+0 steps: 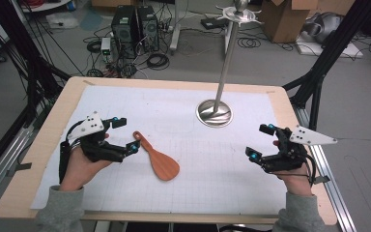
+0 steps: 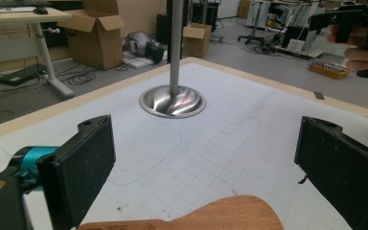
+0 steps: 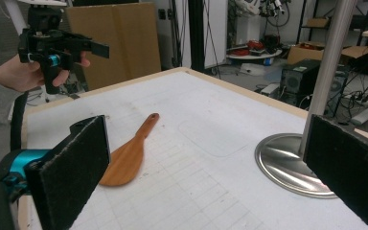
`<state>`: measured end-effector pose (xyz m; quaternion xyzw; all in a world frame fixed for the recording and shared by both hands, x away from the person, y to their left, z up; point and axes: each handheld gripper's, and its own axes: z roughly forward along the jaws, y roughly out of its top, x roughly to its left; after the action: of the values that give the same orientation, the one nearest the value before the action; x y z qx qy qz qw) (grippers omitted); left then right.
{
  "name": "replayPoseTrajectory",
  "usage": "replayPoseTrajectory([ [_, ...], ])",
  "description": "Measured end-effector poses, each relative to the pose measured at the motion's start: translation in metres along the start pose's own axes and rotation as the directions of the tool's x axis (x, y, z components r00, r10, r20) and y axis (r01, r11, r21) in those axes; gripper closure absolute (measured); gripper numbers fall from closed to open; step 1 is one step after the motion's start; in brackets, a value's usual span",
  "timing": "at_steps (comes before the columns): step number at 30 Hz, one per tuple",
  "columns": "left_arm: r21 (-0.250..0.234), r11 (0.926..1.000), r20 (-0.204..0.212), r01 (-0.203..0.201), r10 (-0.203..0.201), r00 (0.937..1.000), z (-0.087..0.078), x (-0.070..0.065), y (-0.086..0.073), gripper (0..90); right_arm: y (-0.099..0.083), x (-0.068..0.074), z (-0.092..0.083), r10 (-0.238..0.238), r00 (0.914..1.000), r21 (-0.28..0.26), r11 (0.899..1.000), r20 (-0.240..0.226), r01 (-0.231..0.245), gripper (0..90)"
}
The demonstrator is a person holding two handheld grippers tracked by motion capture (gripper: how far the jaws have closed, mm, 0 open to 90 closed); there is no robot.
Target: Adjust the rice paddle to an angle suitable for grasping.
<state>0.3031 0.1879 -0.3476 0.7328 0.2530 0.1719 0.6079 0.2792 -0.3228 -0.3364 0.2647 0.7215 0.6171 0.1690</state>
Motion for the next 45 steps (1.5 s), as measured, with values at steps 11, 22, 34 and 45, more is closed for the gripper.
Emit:
replayPoseTrajectory([
  [11,0.012,0.9991,-0.002,-0.041,0.042,0.9991,0.009,-0.004,-0.002,18.4,-0.002,0.001,-0.002,0.004,1.0000,0.007,1.000,0.005,-0.004,1.0],
  [22,0.076,0.9965,-0.023,-0.036,0.038,0.9990,0.019,-0.008,-0.006,54.6,-0.003,0.000,-0.003,0.006,0.9999,0.007,1.000,0.013,-0.006,1.0],
  [34,0.134,0.9910,0.023,-0.001,-0.003,0.9997,0.040,-0.011,-0.012,83.8,-0.004,0.003,-0.009,0.001,1.0000,0.006,1.000,0.009,-0.001,1.0],
  [45,0.231,0.9724,0.030,0.034,-0.042,0.9986,0.070,-0.011,-0.025,88.7,-0.007,0.006,-0.013,-0.005,1.0000,0.024,1.000,0.007,0.005,1.0],
])
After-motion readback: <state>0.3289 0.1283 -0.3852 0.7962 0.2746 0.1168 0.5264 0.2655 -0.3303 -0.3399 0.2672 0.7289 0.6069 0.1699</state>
